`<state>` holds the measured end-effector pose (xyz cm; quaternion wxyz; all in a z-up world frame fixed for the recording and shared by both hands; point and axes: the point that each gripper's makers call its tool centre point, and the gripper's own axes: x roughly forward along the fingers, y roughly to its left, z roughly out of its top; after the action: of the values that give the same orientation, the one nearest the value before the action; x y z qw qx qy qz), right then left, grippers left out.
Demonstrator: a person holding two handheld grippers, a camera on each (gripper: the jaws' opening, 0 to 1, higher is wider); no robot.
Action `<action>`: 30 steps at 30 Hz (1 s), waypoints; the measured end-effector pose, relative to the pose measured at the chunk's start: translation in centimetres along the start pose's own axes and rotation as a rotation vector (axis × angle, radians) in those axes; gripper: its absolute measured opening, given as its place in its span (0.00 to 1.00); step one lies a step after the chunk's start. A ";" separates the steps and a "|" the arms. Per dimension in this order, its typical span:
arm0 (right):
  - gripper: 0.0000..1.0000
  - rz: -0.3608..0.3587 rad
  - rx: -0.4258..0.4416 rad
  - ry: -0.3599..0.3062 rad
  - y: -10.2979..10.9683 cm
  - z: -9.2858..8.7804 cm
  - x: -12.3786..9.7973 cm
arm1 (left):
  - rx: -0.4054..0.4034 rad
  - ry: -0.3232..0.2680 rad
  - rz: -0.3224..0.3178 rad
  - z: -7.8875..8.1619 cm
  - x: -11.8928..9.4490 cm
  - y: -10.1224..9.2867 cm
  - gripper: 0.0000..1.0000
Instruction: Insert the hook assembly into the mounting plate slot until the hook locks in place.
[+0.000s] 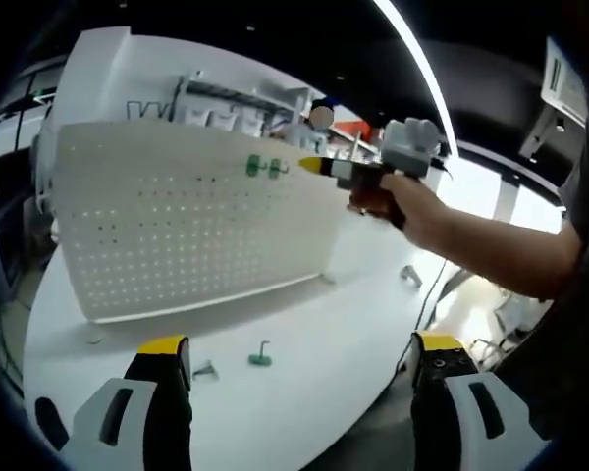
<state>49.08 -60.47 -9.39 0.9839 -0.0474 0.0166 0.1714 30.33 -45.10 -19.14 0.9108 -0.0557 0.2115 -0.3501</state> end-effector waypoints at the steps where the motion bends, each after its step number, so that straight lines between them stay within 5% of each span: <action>1: 0.13 0.010 -0.002 0.003 0.3 -0.2 -0.2 | 0.000 -0.002 0.003 0.0 -0.1 0.1 0.95; 15: 0.14 0.118 -0.015 0.102 4.1 -6.0 -4.2 | 0.002 -0.012 0.020 0.0 -0.6 0.5 0.94; 30: 0.15 0.147 0.023 0.195 5.3 -11.2 -9.2 | -0.011 0.002 0.029 -1.0 -0.9 0.4 0.94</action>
<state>38.43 -59.70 -20.56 0.9629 -0.0512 0.1175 0.2374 29.59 -44.13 -19.84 0.9151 -0.0574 0.2153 -0.3359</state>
